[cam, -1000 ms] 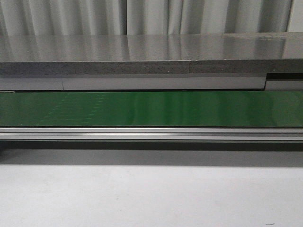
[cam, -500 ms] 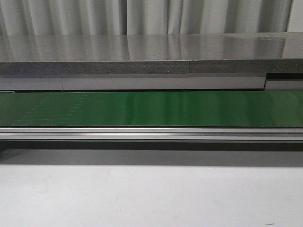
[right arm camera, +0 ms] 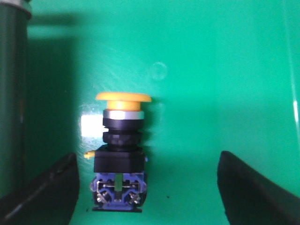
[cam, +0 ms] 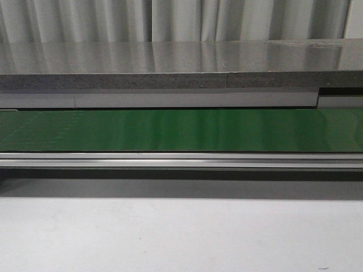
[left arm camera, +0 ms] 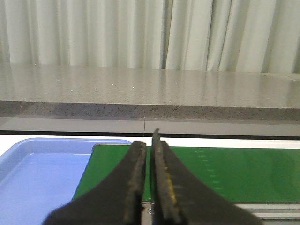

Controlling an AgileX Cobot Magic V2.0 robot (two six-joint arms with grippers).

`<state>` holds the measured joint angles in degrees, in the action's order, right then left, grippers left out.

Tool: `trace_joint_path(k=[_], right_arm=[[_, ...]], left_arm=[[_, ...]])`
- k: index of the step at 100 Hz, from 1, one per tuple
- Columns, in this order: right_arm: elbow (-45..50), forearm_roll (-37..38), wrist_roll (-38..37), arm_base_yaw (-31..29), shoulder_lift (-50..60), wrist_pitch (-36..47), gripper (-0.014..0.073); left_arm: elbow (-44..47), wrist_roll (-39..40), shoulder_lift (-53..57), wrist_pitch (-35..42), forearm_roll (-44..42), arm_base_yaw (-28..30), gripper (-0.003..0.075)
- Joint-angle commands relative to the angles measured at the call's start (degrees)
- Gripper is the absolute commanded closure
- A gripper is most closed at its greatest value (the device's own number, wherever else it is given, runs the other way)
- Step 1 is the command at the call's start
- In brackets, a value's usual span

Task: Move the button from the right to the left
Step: 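Close the right gripper on the button and lift it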

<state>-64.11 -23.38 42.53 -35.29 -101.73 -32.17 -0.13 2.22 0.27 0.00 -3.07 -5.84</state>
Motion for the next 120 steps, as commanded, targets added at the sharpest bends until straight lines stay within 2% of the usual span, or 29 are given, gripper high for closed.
trace_joint_path(k=[1,76,85,105,120], right_arm=[[-1.7,-0.1,0.7,-0.4,1.3,1.9,0.0024],[-1.7,-0.6,0.8,-0.3,-4.8,1.2,0.0034],[-1.7,-1.0,0.8,-0.3,-5.5,1.2,0.0095],[-1.9,-1.5,0.8,-0.3,-5.9,1.2,0.0302],[-3.3,-1.8,0.8,-0.3,-5.5,0.0,0.0358]], left_arm=[[2.3,0.6,2.1,4.6,0.5,-0.4,0.0715],[2.3,0.6,2.1,4.6,0.5,-0.4,0.0715],[2.3,0.6,2.1,4.6,0.5,-0.4,0.0715],[2.3,0.6,2.1,4.6,0.5,-0.4,0.0715],[2.3,0.6,2.1,4.6,0.5,-0.4,0.0715]])
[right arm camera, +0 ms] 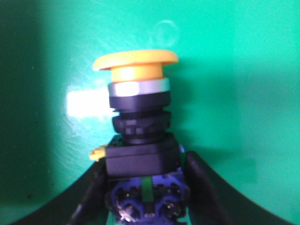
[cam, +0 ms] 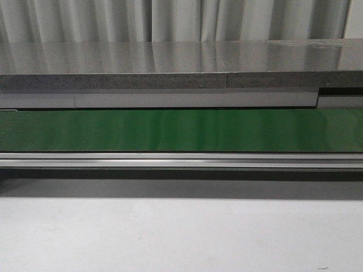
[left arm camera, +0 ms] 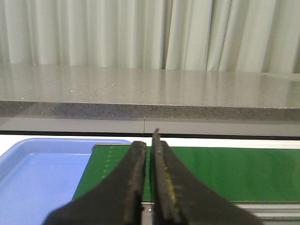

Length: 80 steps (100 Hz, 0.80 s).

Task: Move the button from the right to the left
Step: 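Close the right gripper on the button and lift it, then set the button down on the green belt and open the right gripper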

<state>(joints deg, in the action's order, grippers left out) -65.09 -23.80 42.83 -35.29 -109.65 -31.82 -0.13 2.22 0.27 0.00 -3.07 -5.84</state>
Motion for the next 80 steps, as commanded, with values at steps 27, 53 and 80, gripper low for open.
trace_joint_path(k=[27,53,80], right_arm=[[-7.1,-4.0,0.5,-0.3,4.7,-8.8,0.0358],[-7.1,-10.2,0.5,0.0,12.0,-12.4,0.0358],[-6.9,-10.7,0.4,5.0,17.6,-15.0,0.0358]], left_arm=[[2.3,0.6,2.1,4.6,0.5,-0.4,0.0715],[2.3,0.6,2.1,4.6,0.5,-0.4,0.0715],[2.3,0.6,2.1,4.6,0.5,-0.4,0.0715]])
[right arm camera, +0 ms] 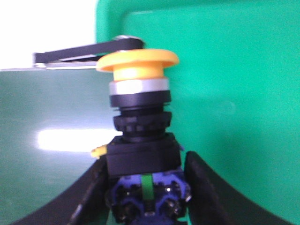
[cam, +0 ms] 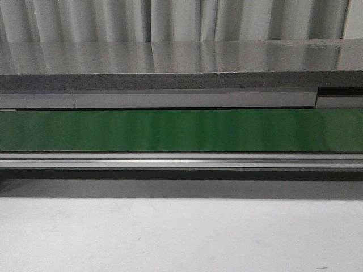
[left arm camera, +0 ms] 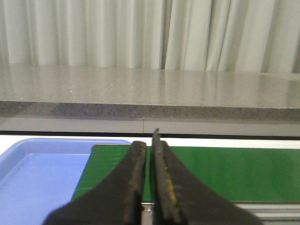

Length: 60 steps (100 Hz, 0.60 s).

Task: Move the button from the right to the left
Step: 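Set the button down on the green belt and open the right gripper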

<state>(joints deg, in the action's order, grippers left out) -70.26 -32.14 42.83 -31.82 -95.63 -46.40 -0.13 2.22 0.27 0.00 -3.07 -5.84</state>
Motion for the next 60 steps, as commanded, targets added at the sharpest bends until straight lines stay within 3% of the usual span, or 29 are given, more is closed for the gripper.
trace_joint_path(k=[1,24,60], right_arm=[[-1.7,-2.3,0.4,1.9,3.6,-0.5,0.0358],[-1.0,2.4,-3.2,6.0,3.1,-2.0,0.0358],[4.7,3.2,-3.4,6.4,2.4,2.5,0.0358]], left_arm=[[2.3,0.6,2.1,4.6,0.5,-0.4,0.0715],[2.3,0.6,2.1,4.6,0.5,-0.4,0.0715],[2.3,0.6,2.1,4.6,0.5,-0.4,0.0715]])
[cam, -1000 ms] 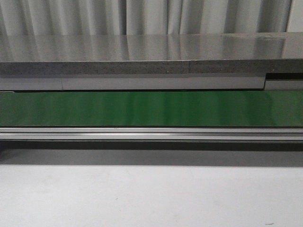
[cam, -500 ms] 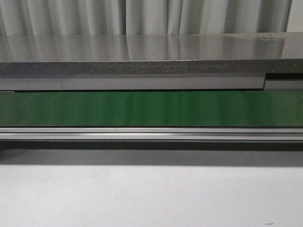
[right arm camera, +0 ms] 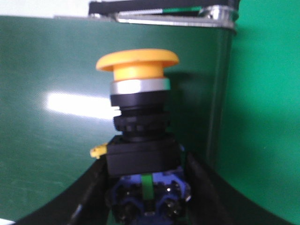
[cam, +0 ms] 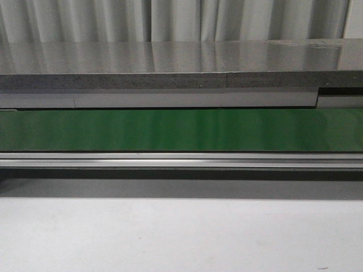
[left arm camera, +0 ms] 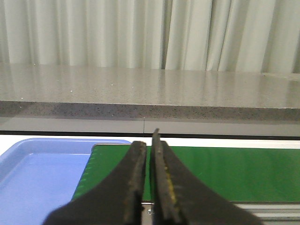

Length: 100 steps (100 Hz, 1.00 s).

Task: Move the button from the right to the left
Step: 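Set the button down on the green belt and open the right gripper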

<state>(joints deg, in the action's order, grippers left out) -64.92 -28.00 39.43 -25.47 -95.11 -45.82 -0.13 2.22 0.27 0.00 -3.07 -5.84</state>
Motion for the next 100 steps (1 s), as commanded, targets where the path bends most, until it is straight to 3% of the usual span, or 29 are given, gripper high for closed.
trace_joint_path(k=[1,17,34,44,66,100], right_arm=[[-0.7,-0.9,0.0,0.1,1.8,1.9,0.0358],[-0.7,-0.9,0.0,0.3,1.3,1.6,0.0320],[-0.7,-1.0,0.0,0.3,1.3,1.2,0.0129],[-0.7,-1.8,0.0,0.3,1.3,0.5,0.0066],[-0.7,-4.0,0.6,1.0,3.3,0.0,0.0063],[-0.7,-3.9,0.6,8.6,12.0,3.2,0.0063]], left_arm=[[2.3,0.6,2.1,4.6,0.5,-0.4,0.0715],[2.3,0.6,2.1,4.6,0.5,-0.4,0.0715],[2.3,0.6,2.1,4.6,0.5,-0.4,0.0715],[2.3,0.6,2.1,4.6,0.5,-0.4,0.0715],[2.3,0.6,2.1,4.6,0.5,-0.4,0.0715],[2.3,0.6,2.1,4.6,0.5,-0.4,0.0715]])
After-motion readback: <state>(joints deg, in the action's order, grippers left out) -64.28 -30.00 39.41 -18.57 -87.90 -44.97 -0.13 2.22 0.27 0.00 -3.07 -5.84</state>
